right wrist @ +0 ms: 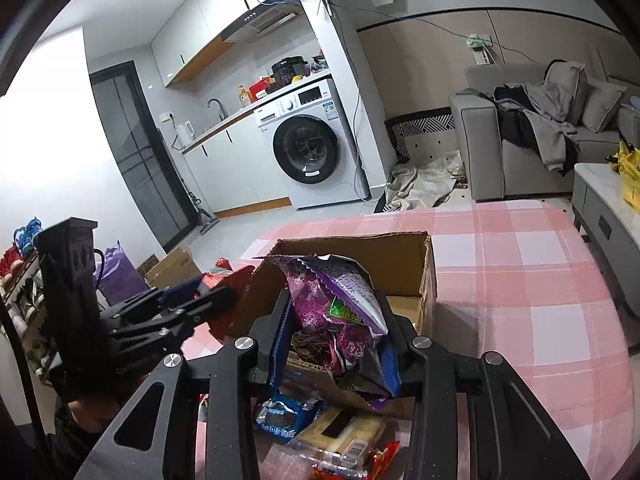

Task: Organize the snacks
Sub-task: 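Carry both held packets over the box and release them inside, then withdraw both tools from the box back toward the remaining snacks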

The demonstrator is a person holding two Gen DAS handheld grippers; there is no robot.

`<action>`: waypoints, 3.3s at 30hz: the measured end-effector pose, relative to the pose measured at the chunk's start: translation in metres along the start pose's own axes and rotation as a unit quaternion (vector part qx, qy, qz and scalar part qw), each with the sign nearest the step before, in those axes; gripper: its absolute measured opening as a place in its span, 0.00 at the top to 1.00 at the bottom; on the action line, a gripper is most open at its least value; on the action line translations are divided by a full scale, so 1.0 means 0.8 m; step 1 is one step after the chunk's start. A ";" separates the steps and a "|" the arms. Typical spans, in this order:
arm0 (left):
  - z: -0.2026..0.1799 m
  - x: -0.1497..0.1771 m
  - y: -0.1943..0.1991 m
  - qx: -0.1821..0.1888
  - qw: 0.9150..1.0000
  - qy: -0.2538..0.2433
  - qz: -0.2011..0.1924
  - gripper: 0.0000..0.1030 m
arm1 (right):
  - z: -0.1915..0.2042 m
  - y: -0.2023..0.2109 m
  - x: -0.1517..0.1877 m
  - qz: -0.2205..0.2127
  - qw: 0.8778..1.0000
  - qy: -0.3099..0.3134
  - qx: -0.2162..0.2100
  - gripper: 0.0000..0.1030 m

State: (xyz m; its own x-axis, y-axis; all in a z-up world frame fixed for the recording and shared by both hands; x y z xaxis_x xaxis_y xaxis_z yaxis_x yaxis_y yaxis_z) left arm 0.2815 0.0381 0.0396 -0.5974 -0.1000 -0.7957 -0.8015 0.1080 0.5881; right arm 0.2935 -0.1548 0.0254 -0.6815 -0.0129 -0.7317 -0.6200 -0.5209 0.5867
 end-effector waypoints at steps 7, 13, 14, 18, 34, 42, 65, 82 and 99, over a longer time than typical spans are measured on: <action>0.004 -0.009 -0.042 -0.006 1.000 0.011 0.006 0.53 | -0.011 -0.022 -0.007 0.001 1.000 -0.006 -0.001 0.63; 0.000 -0.015 -0.070 -0.004 1.000 0.000 0.010 0.53 | -0.015 -0.039 -0.013 0.005 1.000 -0.010 0.000 0.63; 0.001 -0.016 -0.073 -0.004 1.000 -0.001 0.010 0.53 | -0.015 -0.042 -0.014 0.006 1.000 -0.010 -0.001 0.63; -0.005 -0.021 -0.090 -0.003 1.000 -0.004 0.011 0.52 | -0.013 -0.056 -0.018 0.009 1.000 -0.009 -0.002 0.63; -0.017 -0.020 -0.155 -0.029 0.999 -0.031 0.027 0.52 | -0.025 -0.098 -0.015 0.028 0.999 -0.007 0.030 0.63; -0.018 -0.015 -0.143 -0.026 0.999 -0.021 0.031 0.43 | -0.020 -0.087 -0.016 0.021 0.999 0.007 0.039 0.50; 0.010 0.046 0.018 -0.049 0.999 -0.006 0.002 0.00 | -0.026 -0.019 0.048 0.042 0.993 0.041 0.106 0.00; 0.028 0.107 0.015 -0.051 0.997 0.000 0.061 0.01 | -0.022 -0.030 0.116 0.118 0.985 0.058 0.111 0.00; 0.035 0.136 -0.033 -0.045 0.991 0.007 0.125 0.01 | -0.025 -0.051 0.135 0.157 0.982 0.065 0.086 0.00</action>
State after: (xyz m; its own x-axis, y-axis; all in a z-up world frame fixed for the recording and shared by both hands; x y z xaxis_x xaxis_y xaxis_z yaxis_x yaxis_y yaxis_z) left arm 0.2380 0.0520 -0.0667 -0.7776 -0.0949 -0.6216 -0.6270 0.0425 0.7778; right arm 0.2528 -0.1522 -0.0847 -0.8014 -0.2635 -0.5369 -0.4516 -0.3219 0.8321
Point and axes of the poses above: each gripper's, at about its wrist camera, not at the fingertips, and y roughly against the way its jaws point, z to its left, x to its underside, the point moved 4 cm from there along -y, roughly the way its jaws point, and after that the axes turned 3 degrees about z, right-handed, at the moved point
